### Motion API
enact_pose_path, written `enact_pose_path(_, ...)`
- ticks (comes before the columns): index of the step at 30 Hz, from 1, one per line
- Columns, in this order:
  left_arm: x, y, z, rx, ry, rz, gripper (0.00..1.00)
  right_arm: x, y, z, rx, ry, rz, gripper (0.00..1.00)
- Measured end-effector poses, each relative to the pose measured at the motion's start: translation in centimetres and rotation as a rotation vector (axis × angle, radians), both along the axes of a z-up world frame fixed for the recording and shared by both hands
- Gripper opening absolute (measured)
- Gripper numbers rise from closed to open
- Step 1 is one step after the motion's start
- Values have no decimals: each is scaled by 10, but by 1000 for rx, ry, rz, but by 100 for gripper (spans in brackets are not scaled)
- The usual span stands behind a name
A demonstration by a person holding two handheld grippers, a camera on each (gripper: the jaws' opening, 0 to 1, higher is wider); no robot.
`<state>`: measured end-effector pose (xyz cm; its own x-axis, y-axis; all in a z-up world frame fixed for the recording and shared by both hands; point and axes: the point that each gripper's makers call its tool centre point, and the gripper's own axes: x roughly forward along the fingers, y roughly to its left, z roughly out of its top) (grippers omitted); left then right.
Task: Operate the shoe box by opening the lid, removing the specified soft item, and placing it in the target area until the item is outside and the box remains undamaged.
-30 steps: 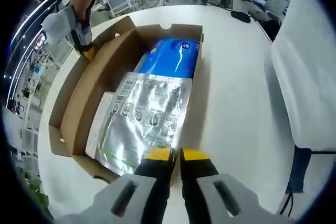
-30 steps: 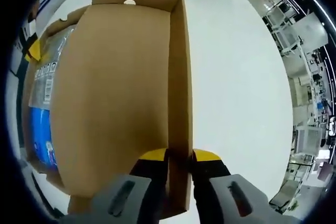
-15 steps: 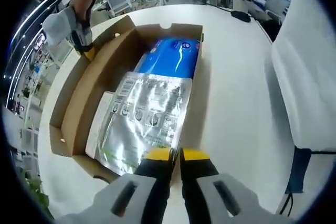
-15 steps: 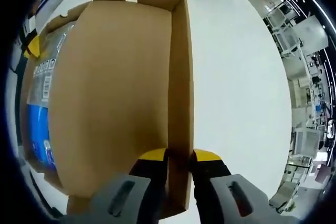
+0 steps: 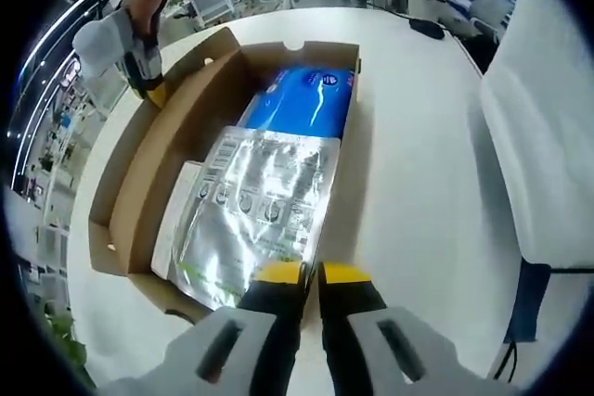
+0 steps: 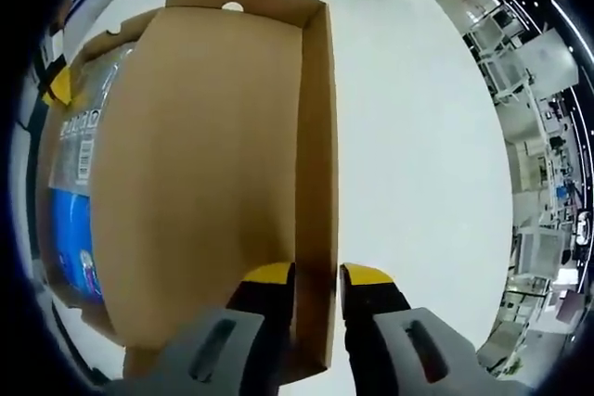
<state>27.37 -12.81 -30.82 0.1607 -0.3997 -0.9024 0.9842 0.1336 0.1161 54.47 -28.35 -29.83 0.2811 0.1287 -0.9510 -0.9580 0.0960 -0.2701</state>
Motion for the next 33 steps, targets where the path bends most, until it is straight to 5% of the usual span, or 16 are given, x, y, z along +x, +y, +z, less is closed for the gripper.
enact_pose_path(11, 0, 0, -1, 3, -3, 0, 5, -10, -1, 18, 57, -24, -11, 22)
enact_pose_path(14, 1, 0, -1, 3, -4, 0, 5, -4, 1, 27, 135, -39, -70, 23)
enact_pose_path(27, -1, 0, 0, 17, -17, -17, 5, -44, 24, 108, 422, -171, -82, 27)
enact_pose_path(33, -1, 1, 0, 11, -24, -11, 5, -60, 21, 142, 556, -167, -132, 29)
